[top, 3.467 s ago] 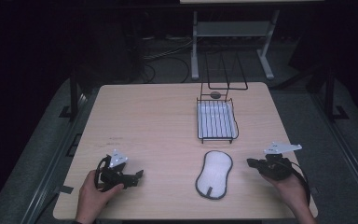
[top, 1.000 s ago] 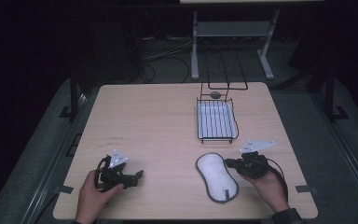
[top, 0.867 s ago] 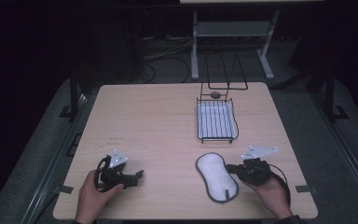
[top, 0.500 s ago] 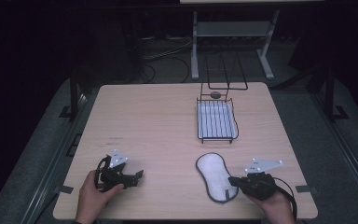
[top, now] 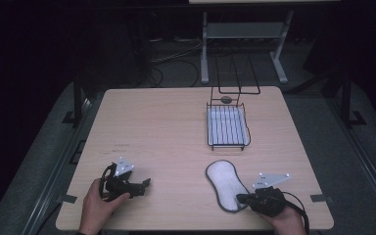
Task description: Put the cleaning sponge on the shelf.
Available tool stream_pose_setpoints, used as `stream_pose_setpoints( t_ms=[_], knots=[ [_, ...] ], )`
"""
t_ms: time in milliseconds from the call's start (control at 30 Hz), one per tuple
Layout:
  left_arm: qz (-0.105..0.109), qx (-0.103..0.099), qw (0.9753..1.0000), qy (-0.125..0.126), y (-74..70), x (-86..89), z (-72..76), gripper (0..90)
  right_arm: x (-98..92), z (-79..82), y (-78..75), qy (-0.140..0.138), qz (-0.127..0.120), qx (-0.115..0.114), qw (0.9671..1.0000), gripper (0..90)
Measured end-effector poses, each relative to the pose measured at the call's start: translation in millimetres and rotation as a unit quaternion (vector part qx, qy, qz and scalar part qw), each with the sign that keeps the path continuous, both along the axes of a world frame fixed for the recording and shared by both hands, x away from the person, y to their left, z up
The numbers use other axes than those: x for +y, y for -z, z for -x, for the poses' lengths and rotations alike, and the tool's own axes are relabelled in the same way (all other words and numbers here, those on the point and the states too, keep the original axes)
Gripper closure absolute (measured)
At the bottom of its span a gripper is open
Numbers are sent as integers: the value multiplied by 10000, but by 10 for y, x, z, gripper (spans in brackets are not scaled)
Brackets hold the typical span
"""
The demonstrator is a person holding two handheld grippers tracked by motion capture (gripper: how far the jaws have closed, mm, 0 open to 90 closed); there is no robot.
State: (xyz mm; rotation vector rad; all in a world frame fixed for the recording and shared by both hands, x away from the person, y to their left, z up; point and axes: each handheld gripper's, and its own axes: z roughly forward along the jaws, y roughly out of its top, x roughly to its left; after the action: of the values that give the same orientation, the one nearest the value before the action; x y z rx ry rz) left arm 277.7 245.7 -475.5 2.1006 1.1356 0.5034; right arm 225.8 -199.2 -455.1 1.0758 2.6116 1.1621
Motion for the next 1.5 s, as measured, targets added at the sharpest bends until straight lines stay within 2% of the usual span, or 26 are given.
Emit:
stream_pose_setpoints(
  t_ms=[33, 400, 867, 1167, 1233, 1367, 1500],
  knots=[
    [0, 0, 10000, -1, 0, 0, 0, 126, -15, -4, -3, 52, -11, 52, 10000, 899],
    [1, -1, 10000, 1, 0, 0, 0, 126, -125, -74, -5, 233, 46, 21, 9997, 899],
    [3, 0, 10000, -1, 0, 0, 0, 127, -390, -309, -8, 615, 168, -75, 9979, 899],
    [-1, 0, 10000, 1, 0, 0, -1, 126, -465, -365, 0, 714, 87, -78, 9974, 898],
    [1, 0, 10000, 1, 0, 0, -1, 126, -483, -367, -30, 696, -34, -82, 9975, 896],
    [2, 0, 10000, -2, 0, 0, 0, 126, -547, -400, -98, 719, -250, -162, 9970, 819],
    [1, 0, 10000, 1, 0, 0, -1, 126, -581, -436, -119, 803, -328, -201, 9960, 642]
  ],
)
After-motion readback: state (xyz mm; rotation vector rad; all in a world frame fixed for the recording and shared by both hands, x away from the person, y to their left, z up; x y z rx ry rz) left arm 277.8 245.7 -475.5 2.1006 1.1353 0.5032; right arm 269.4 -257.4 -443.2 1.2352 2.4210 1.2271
